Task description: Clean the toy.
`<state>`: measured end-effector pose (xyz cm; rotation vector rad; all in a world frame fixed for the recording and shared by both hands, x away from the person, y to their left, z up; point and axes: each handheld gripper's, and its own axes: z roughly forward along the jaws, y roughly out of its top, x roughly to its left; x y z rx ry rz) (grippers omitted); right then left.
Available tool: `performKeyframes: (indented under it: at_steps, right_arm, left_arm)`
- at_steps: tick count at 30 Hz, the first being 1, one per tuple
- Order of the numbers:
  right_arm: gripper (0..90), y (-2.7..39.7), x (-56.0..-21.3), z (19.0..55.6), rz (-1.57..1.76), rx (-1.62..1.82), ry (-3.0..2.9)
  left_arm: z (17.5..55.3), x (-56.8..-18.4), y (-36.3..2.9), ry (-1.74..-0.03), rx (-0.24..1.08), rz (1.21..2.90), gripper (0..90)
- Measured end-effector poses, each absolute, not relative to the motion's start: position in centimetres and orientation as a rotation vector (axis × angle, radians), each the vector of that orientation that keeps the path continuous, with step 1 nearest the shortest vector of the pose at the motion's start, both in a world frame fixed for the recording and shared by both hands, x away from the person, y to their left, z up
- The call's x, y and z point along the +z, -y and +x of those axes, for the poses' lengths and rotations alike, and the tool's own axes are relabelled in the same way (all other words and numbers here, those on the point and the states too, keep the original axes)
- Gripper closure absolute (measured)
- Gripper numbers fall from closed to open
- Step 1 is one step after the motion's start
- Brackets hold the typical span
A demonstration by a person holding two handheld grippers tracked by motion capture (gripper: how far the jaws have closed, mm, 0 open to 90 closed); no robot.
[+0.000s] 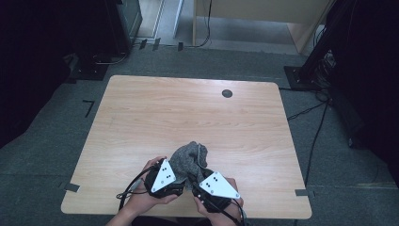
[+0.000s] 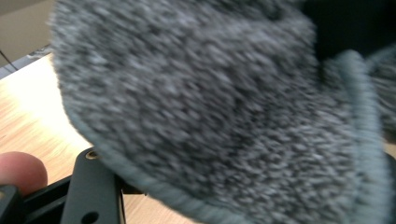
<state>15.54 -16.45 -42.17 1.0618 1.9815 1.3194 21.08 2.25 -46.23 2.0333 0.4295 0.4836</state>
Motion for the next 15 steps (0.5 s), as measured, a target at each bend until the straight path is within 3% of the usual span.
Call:
performKeyframes:
  at_steps: [3, 8, 15]
  right_arm:
    - [70.3, 17.5, -42.1, 16.2, 1.12, 1.323, -1.949]
    - [70.4, 18.9, -42.4, 16.8, 1.171, 1.295, -1.916]
    - [70.4, 17.2, -42.8, 16.0, 1.109, 1.332, -1.974]
  left_arm:
    - [20.7, -46.0, -2.1, -0.381, 0.491, 2.033, 34.0]
    - [21.6, -45.6, -2.9, -0.459, 0.503, 2.007, 34.0]
    - [21.7, -46.2, -2.7, -0.479, 0.485, 2.026, 34.0]
